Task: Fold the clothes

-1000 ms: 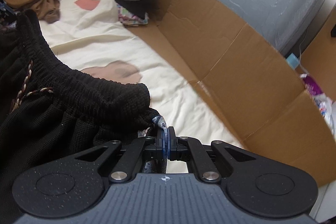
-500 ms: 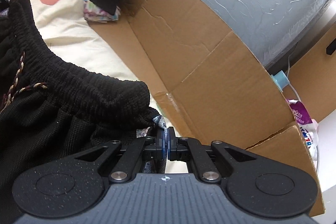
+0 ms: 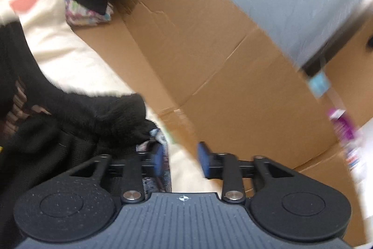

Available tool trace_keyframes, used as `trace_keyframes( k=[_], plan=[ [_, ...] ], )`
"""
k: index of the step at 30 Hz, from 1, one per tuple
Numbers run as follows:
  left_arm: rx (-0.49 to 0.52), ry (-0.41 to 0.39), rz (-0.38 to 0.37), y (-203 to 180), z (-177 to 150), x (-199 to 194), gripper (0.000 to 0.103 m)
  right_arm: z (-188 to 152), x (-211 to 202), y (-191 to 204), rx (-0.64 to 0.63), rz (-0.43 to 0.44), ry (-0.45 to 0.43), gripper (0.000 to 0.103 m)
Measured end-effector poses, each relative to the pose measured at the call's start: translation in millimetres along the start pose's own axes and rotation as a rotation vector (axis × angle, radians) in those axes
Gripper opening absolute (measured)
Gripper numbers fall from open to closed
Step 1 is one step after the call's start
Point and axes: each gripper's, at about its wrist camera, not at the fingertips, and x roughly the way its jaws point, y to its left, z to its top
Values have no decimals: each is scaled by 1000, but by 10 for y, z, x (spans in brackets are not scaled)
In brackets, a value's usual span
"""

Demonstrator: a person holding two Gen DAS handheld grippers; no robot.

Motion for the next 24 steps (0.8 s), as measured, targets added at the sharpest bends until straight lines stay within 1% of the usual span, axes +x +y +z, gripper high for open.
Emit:
trace_keyframes(
  k=[1,3,5,6,12,15,18,19,20,21,22,24],
  plan=[
    [-7,-6,-16,13,-14,-27,28,-29,-20,-34,17,4,4,41],
    [-29,-4,-33,50,-38,-57,29,-88,-90,-111,46,26,-9,44],
    [-46,-7,-51,68,-70,-88,37,-152,-131,-178,64,57,-4,44],
    [-51,-11,-59,68,-90,-105,38,-188,-150,-205,68,68,0,44],
    [-32,-7,-105,-43,-217,-161,38,-421,-149,-318,37,130,31,44],
    [-8,-13,-141,-130,-296,-254,38,-558,-168,-362,53,163,56,44],
    [12,-25,-171,-225,-405,-416,39,-725,-295,-421,91,195,75,44],
    [23,-30,-187,-262,-463,-500,41,-774,-363,-431,102,206,79,44],
    [34,-35,-203,-299,-521,-585,47,-824,-431,-441,113,218,84,44],
    [44,-39,-220,-336,-580,-669,49,-874,-499,-451,124,229,89,44],
    [55,-44,-236,-372,-638,-753,51,-924,-567,-461,135,240,93,44],
    [53,-34,-257,-414,-758,-894,51,-1010,-715,-473,138,240,98,44]
  ],
)
